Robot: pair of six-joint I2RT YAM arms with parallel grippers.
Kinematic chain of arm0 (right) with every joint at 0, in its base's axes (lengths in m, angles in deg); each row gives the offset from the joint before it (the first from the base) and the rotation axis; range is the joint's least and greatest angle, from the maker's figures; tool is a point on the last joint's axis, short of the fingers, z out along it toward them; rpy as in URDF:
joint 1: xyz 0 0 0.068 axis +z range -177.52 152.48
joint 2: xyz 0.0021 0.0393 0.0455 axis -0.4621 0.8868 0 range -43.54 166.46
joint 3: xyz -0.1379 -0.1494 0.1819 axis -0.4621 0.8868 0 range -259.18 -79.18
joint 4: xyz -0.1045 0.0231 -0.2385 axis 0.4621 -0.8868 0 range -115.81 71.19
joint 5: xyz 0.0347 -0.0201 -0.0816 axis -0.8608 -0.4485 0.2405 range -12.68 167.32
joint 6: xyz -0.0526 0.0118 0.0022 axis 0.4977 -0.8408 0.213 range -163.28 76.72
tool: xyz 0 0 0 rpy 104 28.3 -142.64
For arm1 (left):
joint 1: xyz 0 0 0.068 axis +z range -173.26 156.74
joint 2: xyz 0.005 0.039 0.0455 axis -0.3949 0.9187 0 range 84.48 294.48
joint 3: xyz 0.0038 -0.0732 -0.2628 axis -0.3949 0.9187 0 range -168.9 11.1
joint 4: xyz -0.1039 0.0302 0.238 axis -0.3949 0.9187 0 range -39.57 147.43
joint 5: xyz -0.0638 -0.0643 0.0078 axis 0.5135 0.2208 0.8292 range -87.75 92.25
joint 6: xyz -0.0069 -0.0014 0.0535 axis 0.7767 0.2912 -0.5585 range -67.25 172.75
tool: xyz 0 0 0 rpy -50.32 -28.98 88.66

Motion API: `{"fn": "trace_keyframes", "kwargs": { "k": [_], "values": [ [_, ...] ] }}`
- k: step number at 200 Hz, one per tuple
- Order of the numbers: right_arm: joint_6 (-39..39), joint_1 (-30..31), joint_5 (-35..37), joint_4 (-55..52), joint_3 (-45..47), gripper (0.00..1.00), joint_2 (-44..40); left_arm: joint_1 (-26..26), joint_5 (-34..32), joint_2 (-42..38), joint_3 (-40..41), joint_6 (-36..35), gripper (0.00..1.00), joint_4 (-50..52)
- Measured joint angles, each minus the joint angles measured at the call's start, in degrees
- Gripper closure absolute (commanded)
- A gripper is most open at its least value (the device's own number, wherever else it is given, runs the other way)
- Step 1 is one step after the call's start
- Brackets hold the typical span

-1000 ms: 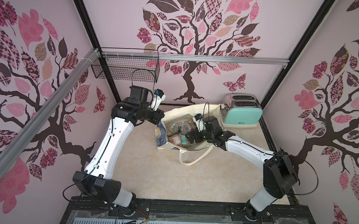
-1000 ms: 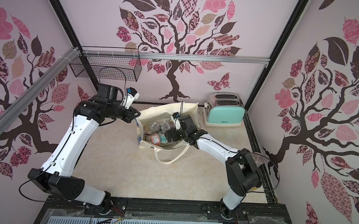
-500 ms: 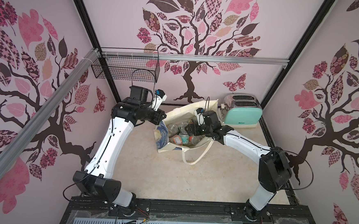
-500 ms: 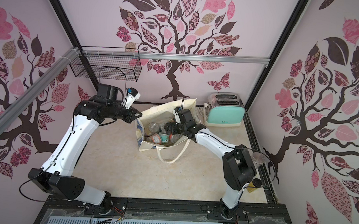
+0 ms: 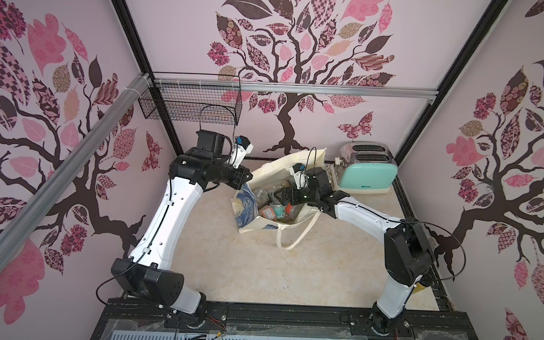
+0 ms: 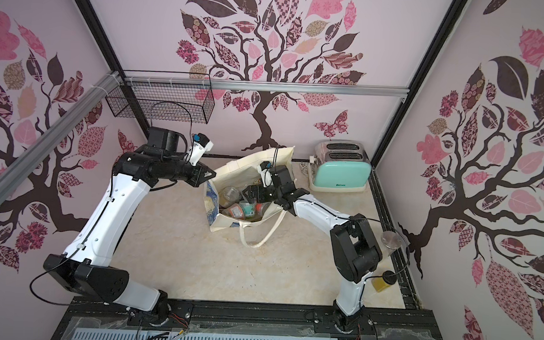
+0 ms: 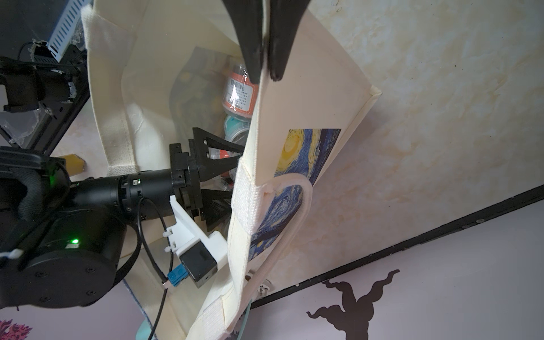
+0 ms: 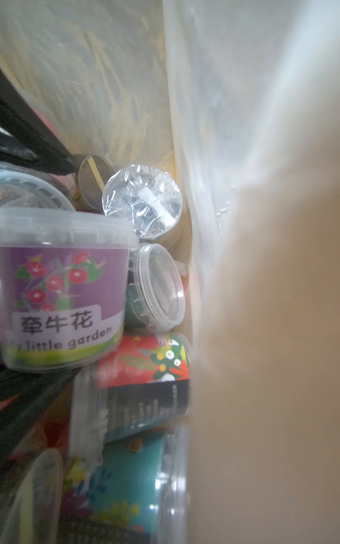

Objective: Take out the seed jars from the canvas bag
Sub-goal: Pick up the seed jar from the canvas bag.

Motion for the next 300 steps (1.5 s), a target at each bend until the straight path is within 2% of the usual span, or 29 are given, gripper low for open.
{"fn": "trace_keyframes", "kwargs": {
  "k": [51,136,228,300],
  "values": [
    [0.90,0.00,-0.76,1.07,0.42,0.15,0.07,0.04,0.13,0.00,0.24,-0.26,1.00,0.02],
    [1.33,0.04,-1.73,5.01,3.78,0.27,-0.92,0.17,0.79,-0.13,0.66,-1.51,1.00,0.11],
    [-0.09,0.09,0.04,6.36,6.80,0.30,-6.27,0.50,1.57,-0.35,0.76,-1.77,1.00,0.37],
    [-1.03,0.09,-0.02,4.13,8.33,0.29,-17.84,1.03,0.09,1.81,-2.36,-3.10,1.00,1.38]
  ]
}}
